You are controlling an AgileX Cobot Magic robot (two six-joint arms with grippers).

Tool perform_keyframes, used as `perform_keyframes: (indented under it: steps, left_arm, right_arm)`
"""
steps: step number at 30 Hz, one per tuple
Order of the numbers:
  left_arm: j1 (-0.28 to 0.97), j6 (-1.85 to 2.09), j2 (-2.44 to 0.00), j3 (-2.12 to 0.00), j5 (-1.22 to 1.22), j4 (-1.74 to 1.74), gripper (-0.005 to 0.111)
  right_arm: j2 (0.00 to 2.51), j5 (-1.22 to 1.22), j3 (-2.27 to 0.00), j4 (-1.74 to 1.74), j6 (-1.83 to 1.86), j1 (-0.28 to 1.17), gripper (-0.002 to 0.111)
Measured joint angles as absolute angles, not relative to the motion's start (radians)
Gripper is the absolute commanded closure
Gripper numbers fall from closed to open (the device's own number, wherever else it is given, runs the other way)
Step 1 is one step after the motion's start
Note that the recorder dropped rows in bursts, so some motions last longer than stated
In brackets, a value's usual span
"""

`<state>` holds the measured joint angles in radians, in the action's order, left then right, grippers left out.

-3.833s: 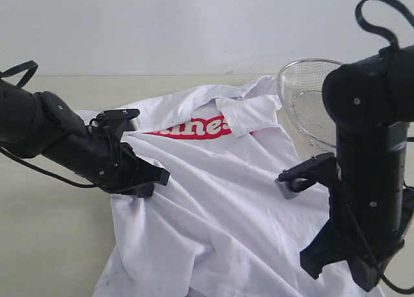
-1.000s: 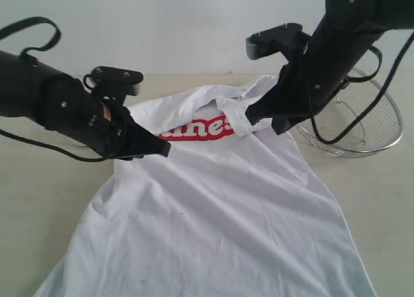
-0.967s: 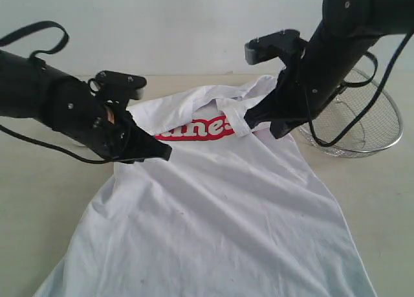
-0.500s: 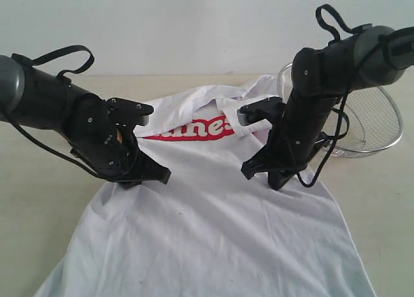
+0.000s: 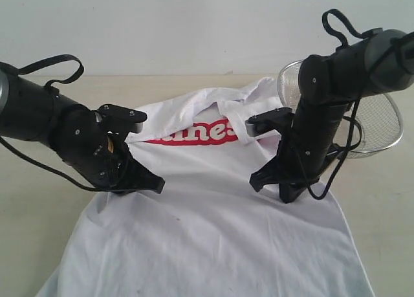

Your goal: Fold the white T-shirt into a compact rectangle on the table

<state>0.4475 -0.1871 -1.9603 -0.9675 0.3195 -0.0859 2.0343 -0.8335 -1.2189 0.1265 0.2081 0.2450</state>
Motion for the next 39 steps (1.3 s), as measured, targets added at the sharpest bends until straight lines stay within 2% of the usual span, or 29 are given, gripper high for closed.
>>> perform_keyframes:
  steps: [10, 15, 19, 25, 33, 39]
  left_arm:
    - [0.447, -0.187, -1.88, -0.912, 0.354, -0.065, 0.102]
    - [0.447, -0.185, -1.811, -0.966, 0.355, -0.068, 0.102]
    - [0.447, -0.171, -1.826, -1.038, 0.326, -0.074, 0.102]
    - [0.447, -0.148, -1.956, -1.146, 0.303, -0.077, 0.102]
    - [0.447, -0.137, -2.044, -1.216, 0.361, -0.077, 0.102]
    - [0.447, -0.137, -2.044, -1.216, 0.381, -0.077, 0.102]
  right_arm:
    - [1.958, -0.841, -1.141, 0.126, 0.208, 0.245, 0.109]
    - [1.84, -0.75, -1.156, 0.117, 0.208, 0.243, 0.109]
    - [1.837, -0.678, -1.266, 0.115, 0.226, 0.241, 0.109]
    - [1.995, -0.685, -1.515, 0.085, 0.232, 0.241, 0.109]
    - [2.205, -0.865, -1.844, -0.152, 0.129, 0.241, 0.109]
    - [2.292, -0.997, -1.952, -0.204, 0.119, 0.235, 0.109]
